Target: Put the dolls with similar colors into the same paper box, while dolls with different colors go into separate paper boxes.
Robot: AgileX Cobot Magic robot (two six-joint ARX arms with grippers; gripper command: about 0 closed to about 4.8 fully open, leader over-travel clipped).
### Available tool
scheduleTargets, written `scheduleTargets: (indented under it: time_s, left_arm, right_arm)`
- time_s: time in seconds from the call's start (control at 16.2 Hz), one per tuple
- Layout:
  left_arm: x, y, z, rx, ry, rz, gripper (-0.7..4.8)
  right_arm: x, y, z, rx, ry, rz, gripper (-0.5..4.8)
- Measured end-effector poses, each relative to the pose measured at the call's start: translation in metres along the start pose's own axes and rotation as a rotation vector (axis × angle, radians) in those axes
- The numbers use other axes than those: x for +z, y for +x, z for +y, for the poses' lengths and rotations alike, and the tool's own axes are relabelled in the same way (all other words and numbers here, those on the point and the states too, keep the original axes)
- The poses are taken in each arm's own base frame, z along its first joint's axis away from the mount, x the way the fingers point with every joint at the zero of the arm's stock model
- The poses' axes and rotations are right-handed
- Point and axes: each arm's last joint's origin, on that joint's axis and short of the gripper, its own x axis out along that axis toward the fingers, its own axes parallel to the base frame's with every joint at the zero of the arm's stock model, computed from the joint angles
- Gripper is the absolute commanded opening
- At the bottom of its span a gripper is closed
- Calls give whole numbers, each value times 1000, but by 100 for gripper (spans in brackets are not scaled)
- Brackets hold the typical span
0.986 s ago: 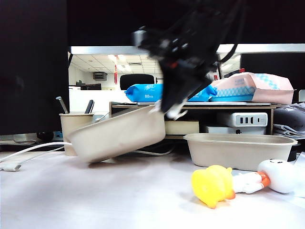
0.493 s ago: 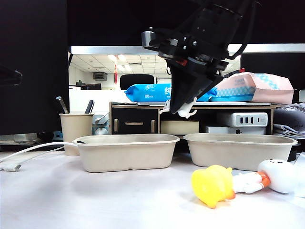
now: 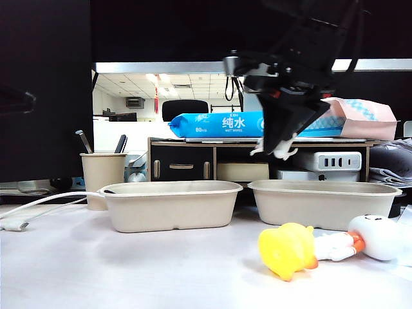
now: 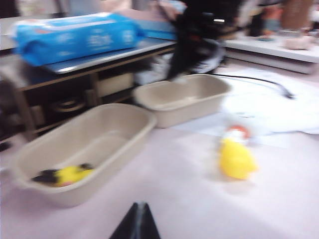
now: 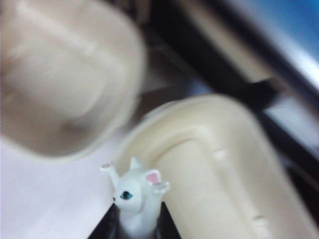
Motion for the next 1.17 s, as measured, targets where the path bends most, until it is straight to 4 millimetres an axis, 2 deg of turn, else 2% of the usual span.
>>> scheduleTargets:
  time_s: [0.25, 0.31, 0.37, 0.43, 0.62, 0.86, 1.05, 1.11, 1.17]
  left_arm:
    - [0, 0, -3, -38, 2, 0, -5]
    - [0, 0, -3, -36, 2, 0, -5]
    - [0, 0, -3, -36, 2, 0, -5]
    - [0, 0, -3, -36, 2, 1, -5]
    - [0, 0, -2, -27, 1, 1, -5]
    - [0, -1, 8, 73, -6, 4, -5]
    - [-1, -2, 16, 157, -12, 7, -5]
    - [-1, -2, 18, 185, -15, 13, -5]
    - [-4, -1, 21, 207, -22, 48, -5]
  right_arm:
    - [6, 2, -7, -40, 14, -60, 14]
    - [6, 3, -8, -52, 16, -64, 35]
    - [6, 4, -9, -58, 18, -62, 127]
    - [6, 5, -10, -64, 21, -56, 176]
    - [4, 5, -11, -95, 29, -31, 169]
    - [-6, 5, -9, -58, 27, 66, 166]
    - [-15, -2, 1, 129, 50, 133, 157]
    - [-16, -4, 8, 189, 42, 156, 158]
    - [-20, -6, 24, 243, 6, 214, 159]
